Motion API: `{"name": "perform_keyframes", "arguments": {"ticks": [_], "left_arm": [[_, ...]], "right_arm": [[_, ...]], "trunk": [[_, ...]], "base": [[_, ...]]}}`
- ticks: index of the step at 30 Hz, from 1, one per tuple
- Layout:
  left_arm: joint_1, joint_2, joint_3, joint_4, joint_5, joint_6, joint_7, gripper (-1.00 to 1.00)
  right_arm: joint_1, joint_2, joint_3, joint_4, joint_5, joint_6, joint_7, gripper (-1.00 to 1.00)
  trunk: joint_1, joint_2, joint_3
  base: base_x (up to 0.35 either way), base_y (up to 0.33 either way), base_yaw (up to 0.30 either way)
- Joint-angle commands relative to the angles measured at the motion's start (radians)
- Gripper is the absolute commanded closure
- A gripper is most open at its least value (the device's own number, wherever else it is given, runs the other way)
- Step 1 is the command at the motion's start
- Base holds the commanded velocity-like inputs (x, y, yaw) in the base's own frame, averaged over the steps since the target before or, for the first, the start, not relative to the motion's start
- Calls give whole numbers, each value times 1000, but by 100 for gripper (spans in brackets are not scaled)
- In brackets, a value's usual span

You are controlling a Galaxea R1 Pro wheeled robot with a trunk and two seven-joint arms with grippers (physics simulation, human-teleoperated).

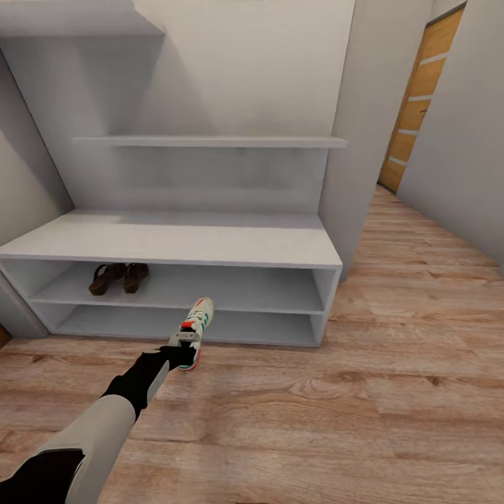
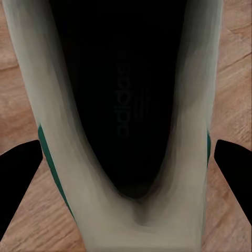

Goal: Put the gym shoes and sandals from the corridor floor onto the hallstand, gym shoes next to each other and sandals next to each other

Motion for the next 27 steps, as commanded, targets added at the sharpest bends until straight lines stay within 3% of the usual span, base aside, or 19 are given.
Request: {"name": "perform_keyframes", "arguments": {"ticks": [1,20,27], "left_arm": [[0,0,4,-2,-7,5,-6,100],[0,4,4,-16,-7,5,-7,100],[0,6,5,-16,-7,2,-7,100]], "right_arm": [[-1,0,-3,1,0,-3,6,100],[-1,0,-5,4,0,-3,5,100],[-1,0,-5,5,0,-3,4,100]], "trunk": [[0,0,-1],[0,0,-1],[0,0,-1]], "base": [[322,0,0],[329,0,0],[154,0,0]]}}
